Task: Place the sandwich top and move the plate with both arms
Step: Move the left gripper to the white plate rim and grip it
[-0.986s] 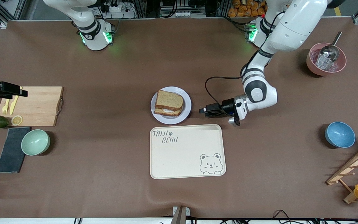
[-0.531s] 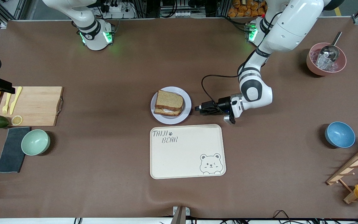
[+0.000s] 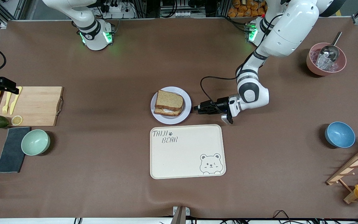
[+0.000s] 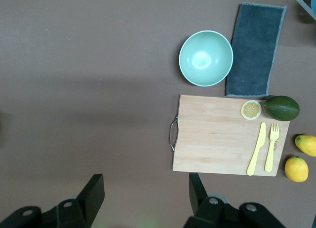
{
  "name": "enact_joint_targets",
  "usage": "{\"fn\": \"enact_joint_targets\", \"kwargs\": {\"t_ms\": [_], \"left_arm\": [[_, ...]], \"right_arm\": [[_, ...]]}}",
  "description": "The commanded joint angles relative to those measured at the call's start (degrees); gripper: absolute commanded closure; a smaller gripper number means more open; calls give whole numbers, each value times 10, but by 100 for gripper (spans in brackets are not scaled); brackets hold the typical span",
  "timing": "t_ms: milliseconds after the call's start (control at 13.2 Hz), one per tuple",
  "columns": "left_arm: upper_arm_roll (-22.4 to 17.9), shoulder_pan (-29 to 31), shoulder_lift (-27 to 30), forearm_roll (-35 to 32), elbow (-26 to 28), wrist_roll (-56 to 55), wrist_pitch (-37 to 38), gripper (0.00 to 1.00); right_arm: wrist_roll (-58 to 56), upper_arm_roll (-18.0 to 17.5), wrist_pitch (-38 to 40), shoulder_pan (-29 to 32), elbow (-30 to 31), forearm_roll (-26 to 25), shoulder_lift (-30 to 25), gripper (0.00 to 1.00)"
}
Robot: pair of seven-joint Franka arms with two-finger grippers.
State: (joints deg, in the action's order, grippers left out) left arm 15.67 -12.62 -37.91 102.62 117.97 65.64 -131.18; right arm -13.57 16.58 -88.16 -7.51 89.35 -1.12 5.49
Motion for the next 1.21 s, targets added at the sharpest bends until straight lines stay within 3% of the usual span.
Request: {"fn": "enact_joint_targets", "kwargs": {"t_ms": [0,303,607,683,910,1138], "left_arm": [[3,-13,-21,36,-17,42,-2,49],[3,-21,-36,50,-27,63,-3,51],[3,-38,-41,78,-29,85,-3,59],[3,-38,-42,78,-29,87,-2,63],[3,-42,-48,79,-33,95,-3,84],[3,-59,-52,100,-43,106,-3,100]], "right_arm": [[-5,-4,-21,1,21,-12,-20,20],[-5,-4,-23,0,20,-9,-20,20],[-4,-5,-26,1,17,-3,-17,20],[-2,-13,-26,11,17,-2,-19,20],[4,-108,-22,99,9,-3,-19,19],[5,-112,-18,103,6,-2,-22,19]]}}
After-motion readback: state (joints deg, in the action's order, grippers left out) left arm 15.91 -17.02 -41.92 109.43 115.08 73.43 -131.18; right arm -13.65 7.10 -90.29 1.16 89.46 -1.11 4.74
